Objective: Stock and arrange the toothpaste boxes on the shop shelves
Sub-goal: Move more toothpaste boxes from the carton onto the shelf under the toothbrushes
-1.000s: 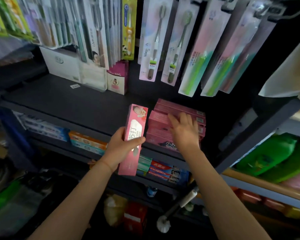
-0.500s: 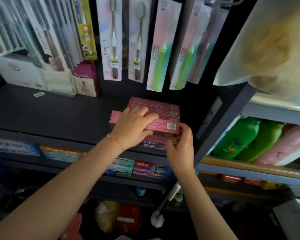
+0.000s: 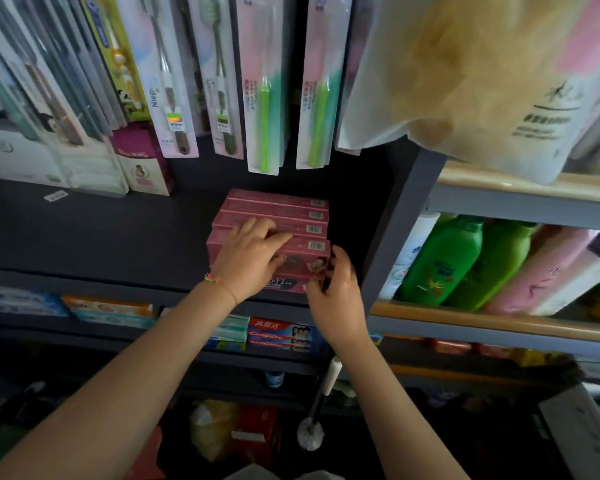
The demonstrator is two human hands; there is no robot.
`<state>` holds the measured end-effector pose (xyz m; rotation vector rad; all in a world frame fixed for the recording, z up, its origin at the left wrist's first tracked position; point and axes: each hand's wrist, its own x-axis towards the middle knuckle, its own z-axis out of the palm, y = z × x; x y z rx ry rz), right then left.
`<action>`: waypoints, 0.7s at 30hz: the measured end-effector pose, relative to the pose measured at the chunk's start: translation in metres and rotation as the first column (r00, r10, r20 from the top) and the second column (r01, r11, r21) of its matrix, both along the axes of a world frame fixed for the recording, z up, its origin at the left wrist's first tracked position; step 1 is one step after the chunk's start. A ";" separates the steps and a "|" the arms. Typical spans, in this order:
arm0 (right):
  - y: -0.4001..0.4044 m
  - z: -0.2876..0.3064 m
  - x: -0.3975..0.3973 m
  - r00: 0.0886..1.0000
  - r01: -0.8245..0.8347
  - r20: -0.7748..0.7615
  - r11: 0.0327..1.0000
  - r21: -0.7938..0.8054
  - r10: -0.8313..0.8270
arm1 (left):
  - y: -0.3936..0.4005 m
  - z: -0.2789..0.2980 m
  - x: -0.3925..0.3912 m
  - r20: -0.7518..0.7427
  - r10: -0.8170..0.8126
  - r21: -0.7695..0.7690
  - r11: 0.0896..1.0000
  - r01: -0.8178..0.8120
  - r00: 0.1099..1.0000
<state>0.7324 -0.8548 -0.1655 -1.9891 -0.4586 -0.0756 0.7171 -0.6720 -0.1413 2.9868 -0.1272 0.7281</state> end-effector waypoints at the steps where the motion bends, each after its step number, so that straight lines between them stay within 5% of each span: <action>1: -0.003 -0.001 0.001 0.999 -0.030 0.019 1.000 0.001 0.030 | -0.005 0.000 -0.003 0.006 0.023 -0.017 1.000 -0.023 1.000; 7: -0.029 -0.012 -0.018 0.936 -0.151 0.310 0.986 -0.071 0.166 | -0.049 -0.003 -0.043 0.158 0.205 -0.180 0.968 -0.176 0.966; 10: -0.048 -0.025 -0.020 0.907 -0.269 0.300 0.955 -0.124 0.294 | -0.080 -0.011 -0.072 0.111 0.320 -0.290 0.916 -0.277 0.941; 13: -0.074 -0.040 -0.031 0.897 -0.351 0.207 0.914 -0.204 0.391 | -0.108 -0.021 -0.101 -0.350 0.330 -0.275 0.859 -0.432 0.877; 16: -0.105 -0.054 -0.045 0.877 -0.424 0.094 0.852 -0.308 0.471 | -0.139 -0.030 -0.127 -0.766 0.184 -0.178 0.860 -0.479 0.616; 18: -0.129 -0.061 -0.058 0.868 -0.456 0.021 0.812 -0.364 0.497 | -0.161 -0.040 -0.144 -0.810 0.161 -0.174 0.852 -0.493 0.564; 21: -0.171 -0.070 -0.085 0.867 -0.471 -0.052 0.782 -0.408 0.495 | -0.203 -0.058 -0.170 -0.759 0.158 -0.227 0.845 -0.484 0.632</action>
